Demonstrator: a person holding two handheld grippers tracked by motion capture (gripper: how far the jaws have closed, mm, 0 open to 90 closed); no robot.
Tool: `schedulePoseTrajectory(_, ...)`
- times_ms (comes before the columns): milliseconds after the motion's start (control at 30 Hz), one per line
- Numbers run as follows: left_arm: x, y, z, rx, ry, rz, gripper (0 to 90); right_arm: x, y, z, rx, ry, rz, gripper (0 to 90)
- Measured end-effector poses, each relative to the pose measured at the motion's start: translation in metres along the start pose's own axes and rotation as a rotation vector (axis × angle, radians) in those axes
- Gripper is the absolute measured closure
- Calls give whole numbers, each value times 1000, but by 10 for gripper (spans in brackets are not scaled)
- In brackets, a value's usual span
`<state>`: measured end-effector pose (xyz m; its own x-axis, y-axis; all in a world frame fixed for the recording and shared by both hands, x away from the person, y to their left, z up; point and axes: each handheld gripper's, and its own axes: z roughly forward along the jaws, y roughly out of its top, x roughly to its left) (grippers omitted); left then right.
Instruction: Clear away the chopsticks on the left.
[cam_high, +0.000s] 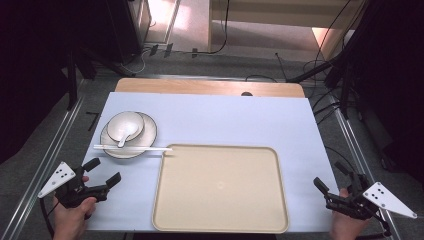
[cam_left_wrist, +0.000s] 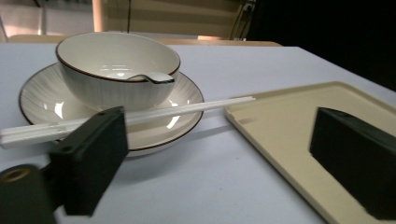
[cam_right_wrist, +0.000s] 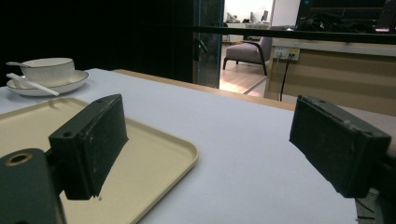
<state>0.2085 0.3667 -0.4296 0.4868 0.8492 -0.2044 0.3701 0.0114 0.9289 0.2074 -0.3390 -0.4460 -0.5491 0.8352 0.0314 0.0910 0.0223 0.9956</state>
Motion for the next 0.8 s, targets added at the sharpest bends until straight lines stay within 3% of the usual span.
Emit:
schedulePoseTrajectory(133,-2,3,2,-5,12,-24,340,1,-1,4,4,4,4,116)
schedulePoseTrajectory(200,-3,5,4,7,-13,-25,496,2,0,6,9,10,-9,116)
schedulePoseTrajectory(233,-3,7,4,10,-40,-28,634,3,0,7,11,10,-12,117)
schedulePoseTrajectory(267,-4,8,6,6,-61,-34,679,4,1,8,16,11,-15,117)
schedulePoseTrajectory(300,-6,9,8,11,-55,-37,737,5,1,8,19,10,-15,117)
schedulePoseTrajectory(400,-9,15,15,38,-32,-38,806,6,1,8,20,12,-24,117)
schedulePoseTrajectory(467,-10,18,22,61,-47,-35,850,6,1,7,18,10,-17,117)
schedulePoseTrajectory(533,-13,22,29,92,-26,-19,878,6,1,7,17,10,-15,117)
schedulePoseTrajectory(567,-13,23,32,107,-35,-20,900,6,1,7,17,9,-14,117)
schedulePoseTrajectory(633,-14,26,38,133,-58,-18,900,5,1,7,12,4,-20,117)
schedulePoseTrajectory(733,-15,28,51,193,-41,-18,900,5,0,8,18,4,-16,117)
schedulePoseTrajectory(800,-15,28,61,226,-7,-24,900,5,0,8,17,5,-23,117)
